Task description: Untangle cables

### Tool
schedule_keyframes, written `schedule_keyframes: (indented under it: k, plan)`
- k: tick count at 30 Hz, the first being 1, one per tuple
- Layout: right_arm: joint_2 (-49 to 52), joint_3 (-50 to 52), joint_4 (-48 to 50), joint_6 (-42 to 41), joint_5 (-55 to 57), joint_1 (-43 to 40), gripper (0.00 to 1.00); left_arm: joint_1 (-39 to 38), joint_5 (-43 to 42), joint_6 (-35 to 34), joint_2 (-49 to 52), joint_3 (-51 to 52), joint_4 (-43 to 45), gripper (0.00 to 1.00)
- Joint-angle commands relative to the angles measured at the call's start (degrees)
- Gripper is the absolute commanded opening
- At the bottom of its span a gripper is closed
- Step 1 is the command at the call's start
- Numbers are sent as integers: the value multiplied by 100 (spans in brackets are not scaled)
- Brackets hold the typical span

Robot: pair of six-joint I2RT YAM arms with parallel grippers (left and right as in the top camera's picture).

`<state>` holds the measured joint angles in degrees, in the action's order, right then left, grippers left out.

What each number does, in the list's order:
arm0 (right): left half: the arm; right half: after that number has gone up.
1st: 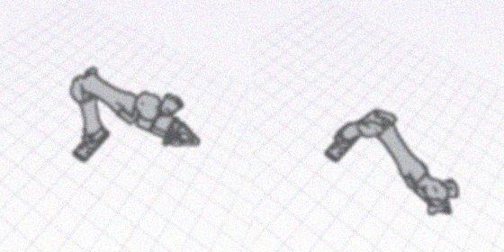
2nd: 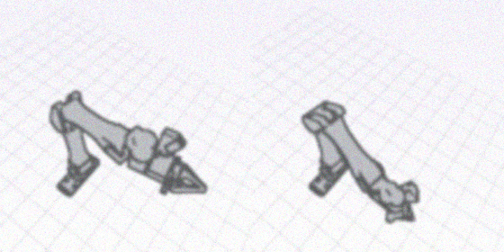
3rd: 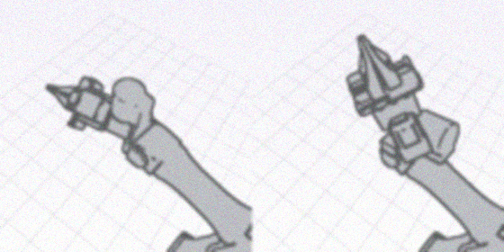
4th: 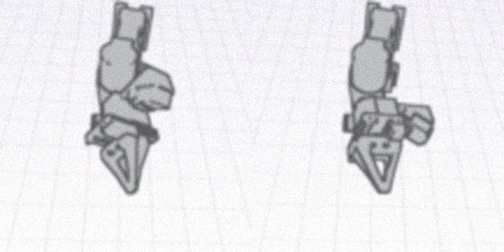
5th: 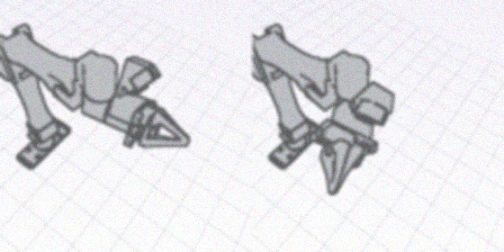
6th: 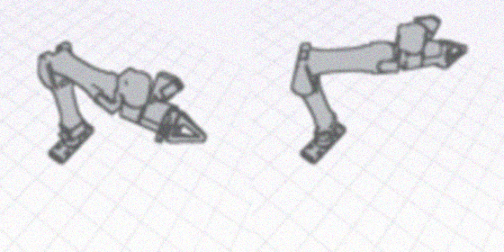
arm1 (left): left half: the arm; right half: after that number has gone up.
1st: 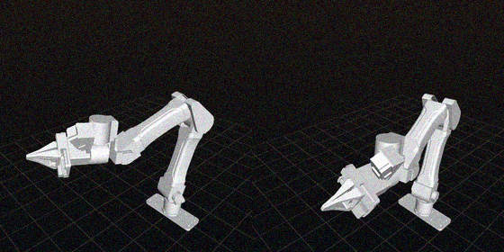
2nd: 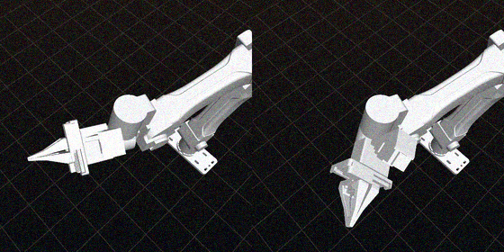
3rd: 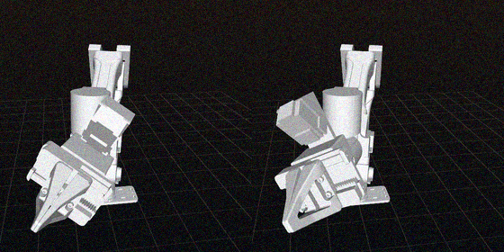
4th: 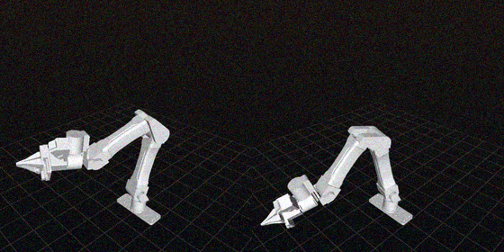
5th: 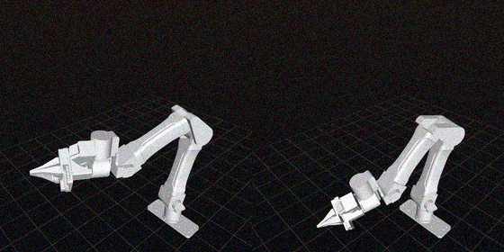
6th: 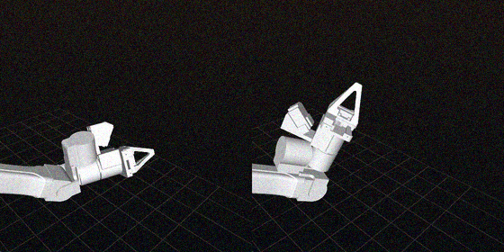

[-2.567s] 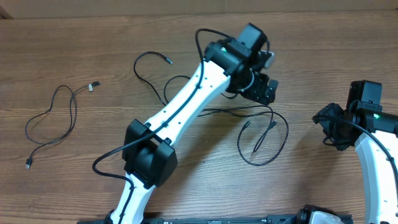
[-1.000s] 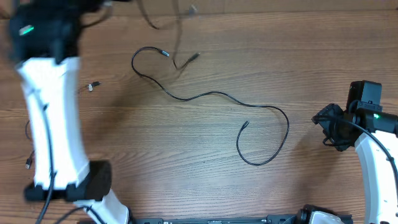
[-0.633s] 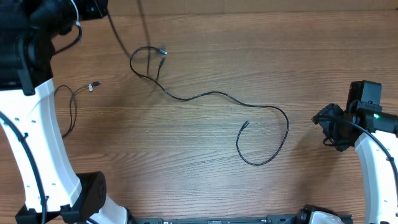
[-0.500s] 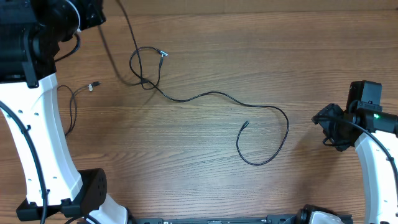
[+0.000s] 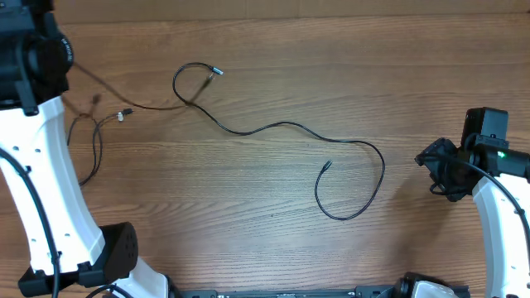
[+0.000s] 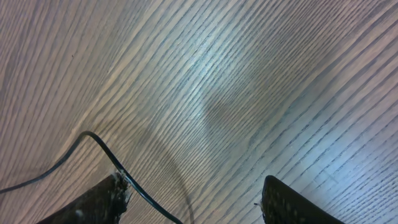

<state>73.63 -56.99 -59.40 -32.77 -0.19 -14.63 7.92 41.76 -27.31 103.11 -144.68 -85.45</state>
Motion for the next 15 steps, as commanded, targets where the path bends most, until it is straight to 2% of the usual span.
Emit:
schedule_keyframes:
  k: [1, 7, 15]
  plan:
    - [-79, -114, 13, 20, -11, -24, 68, 487, 669, -920, -33, -22, -210, 4]
    - [-79, -114, 13, 20, -11, -24, 68, 1510, -614, -1416, -11, -13, -531, 4]
    - [-79, -114, 15, 20, -11, -24, 68, 2691, -839, -1486, -4, -11, -831, 4]
